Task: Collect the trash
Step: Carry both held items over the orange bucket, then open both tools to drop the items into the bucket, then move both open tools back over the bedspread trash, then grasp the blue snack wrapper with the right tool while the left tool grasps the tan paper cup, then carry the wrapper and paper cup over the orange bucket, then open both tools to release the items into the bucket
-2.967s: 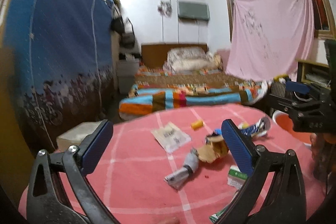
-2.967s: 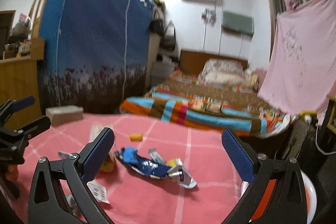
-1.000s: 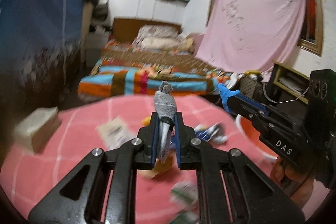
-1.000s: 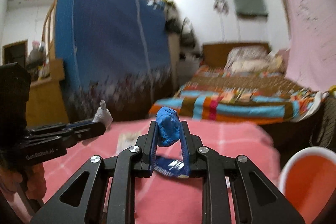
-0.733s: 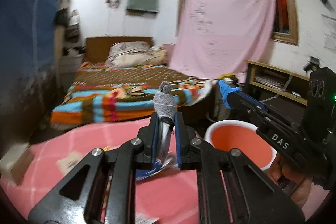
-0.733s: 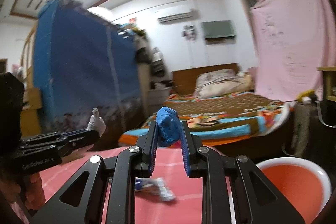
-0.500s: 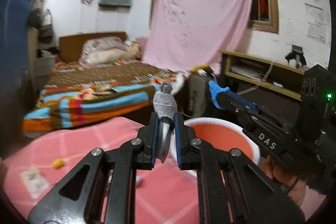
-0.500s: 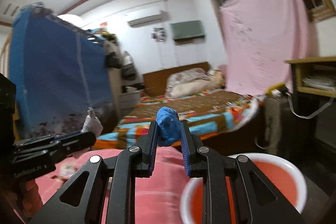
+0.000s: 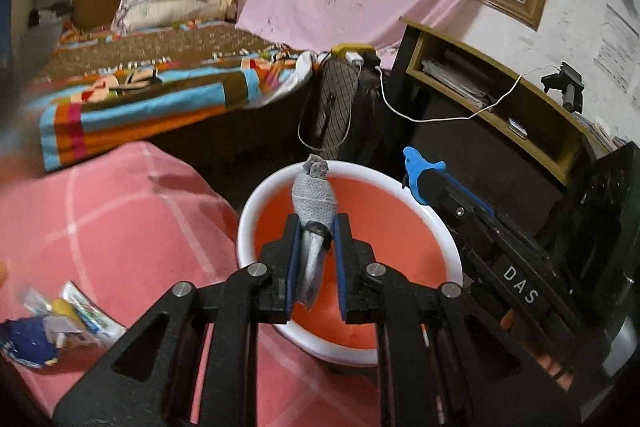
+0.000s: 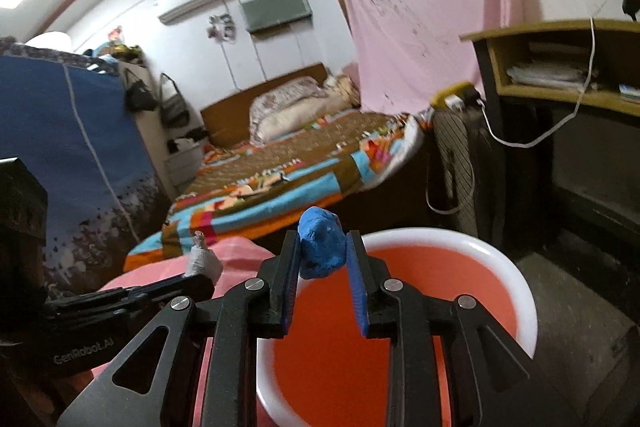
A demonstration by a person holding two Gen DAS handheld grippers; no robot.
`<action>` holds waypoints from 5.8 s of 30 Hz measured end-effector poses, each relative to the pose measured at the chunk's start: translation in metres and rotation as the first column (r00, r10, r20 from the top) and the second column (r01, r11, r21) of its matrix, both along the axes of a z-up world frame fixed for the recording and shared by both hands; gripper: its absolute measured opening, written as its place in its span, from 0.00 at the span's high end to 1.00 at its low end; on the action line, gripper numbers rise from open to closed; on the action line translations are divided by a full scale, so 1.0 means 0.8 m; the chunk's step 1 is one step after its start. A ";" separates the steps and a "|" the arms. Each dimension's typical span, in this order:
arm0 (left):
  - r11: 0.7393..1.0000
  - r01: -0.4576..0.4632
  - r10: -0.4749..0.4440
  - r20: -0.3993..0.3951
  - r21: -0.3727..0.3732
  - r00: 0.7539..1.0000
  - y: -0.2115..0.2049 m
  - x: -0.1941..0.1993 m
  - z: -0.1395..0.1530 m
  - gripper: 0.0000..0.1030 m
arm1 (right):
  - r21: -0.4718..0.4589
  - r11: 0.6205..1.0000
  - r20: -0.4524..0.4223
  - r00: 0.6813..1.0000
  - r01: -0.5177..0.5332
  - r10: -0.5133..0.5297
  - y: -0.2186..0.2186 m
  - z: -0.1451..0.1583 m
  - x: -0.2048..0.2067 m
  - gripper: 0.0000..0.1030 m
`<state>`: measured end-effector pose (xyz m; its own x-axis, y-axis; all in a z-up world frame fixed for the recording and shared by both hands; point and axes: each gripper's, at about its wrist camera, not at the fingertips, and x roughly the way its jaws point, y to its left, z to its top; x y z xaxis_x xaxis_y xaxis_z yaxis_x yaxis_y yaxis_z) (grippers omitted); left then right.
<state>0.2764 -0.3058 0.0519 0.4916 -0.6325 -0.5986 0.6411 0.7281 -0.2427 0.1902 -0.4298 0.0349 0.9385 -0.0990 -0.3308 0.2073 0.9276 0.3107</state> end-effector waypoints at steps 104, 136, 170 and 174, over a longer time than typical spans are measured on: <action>0.885 -0.465 0.466 0.026 -0.015 0.885 0.309 -0.058 -0.021 0.88 | -0.178 0.826 -0.172 0.844 -0.534 0.508 0.258 -0.010 0.071 0.67; 0.976 -0.147 0.204 0.455 -0.159 0.867 0.096 -0.089 0.077 0.88 | -0.213 0.971 0.325 0.945 0.108 -0.034 0.048 0.065 -0.041 0.67; 0.998 -0.055 0.057 0.049 -0.027 0.997 -0.036 -0.019 -0.001 0.73 | -0.066 0.982 -0.017 0.984 0.178 -0.180 -0.042 0.009 -0.023 0.56; 0.996 -0.078 0.079 0.040 -0.034 0.996 -0.029 -0.017 0.000 0.64 | -0.063 0.982 -0.023 0.983 0.179 -0.181 -0.044 0.009 -0.023 0.52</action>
